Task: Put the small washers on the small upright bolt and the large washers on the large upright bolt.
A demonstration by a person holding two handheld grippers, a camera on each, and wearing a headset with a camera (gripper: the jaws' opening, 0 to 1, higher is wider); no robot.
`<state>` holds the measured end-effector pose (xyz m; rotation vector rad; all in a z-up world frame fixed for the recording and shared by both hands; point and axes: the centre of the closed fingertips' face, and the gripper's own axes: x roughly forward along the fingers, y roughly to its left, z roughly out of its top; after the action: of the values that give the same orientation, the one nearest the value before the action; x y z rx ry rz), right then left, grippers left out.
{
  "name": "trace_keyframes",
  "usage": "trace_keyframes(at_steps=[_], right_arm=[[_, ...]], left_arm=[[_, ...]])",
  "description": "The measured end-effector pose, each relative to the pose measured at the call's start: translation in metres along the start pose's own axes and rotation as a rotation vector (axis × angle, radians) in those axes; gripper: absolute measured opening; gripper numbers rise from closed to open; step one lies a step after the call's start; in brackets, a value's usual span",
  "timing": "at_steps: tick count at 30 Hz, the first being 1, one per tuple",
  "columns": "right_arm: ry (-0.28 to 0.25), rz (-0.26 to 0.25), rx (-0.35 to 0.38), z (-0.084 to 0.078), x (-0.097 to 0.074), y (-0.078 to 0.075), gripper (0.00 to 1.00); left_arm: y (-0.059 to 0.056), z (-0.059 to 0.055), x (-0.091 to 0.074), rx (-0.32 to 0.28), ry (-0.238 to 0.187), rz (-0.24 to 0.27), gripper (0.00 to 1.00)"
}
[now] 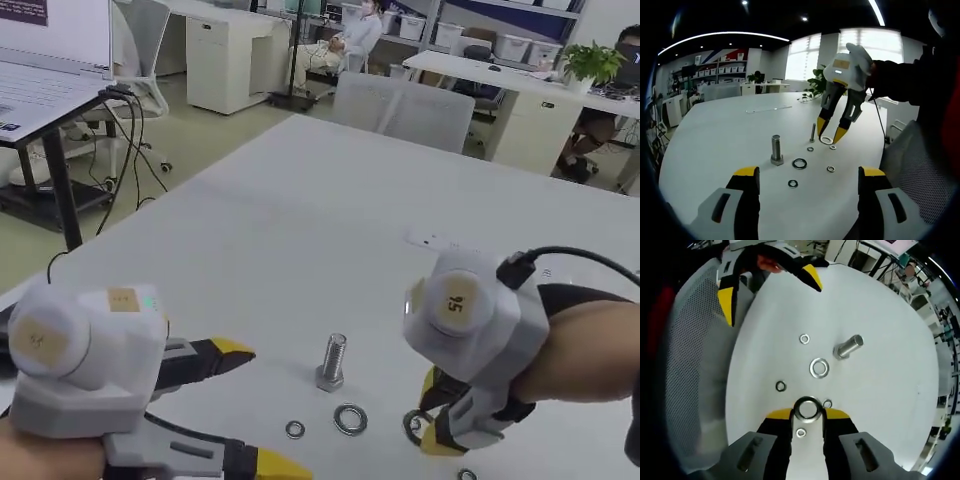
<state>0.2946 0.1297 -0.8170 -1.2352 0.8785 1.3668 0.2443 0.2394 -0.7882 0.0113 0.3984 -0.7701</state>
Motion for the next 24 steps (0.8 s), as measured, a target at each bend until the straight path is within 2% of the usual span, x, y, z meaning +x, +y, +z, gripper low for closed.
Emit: trace_keyframes(at_steps=[5,10,15,19,24], right_arm=[[-0.020,-0.033,-0.007,0.008,-0.012,-0.008,0.23],[-0.035,-0.057,-0.016,0.014,-0.020,-0.014,0.23],[-0.051,-0.079,-0.025,0.021,-0.028,-0.022,0.23],[-0.064,-0.094,-0.028,0.028,-0.034,-0.029,0.23],[-0.074,-0.113,-0.043,0.036,-0.040,-0.037,0.23]], left_arm=[[0.005,0.003,-0.001,0.003,-0.023,0.019,0.80],[0.007,0.008,-0.002,0.032,-0.069,0.036,0.80],[0.010,0.008,-0.002,0.051,-0.074,0.050,0.77],[0.012,0.004,-0.001,0.085,-0.056,0.060,0.74],[0.016,0.001,0.000,0.091,-0.045,0.063,0.73]])
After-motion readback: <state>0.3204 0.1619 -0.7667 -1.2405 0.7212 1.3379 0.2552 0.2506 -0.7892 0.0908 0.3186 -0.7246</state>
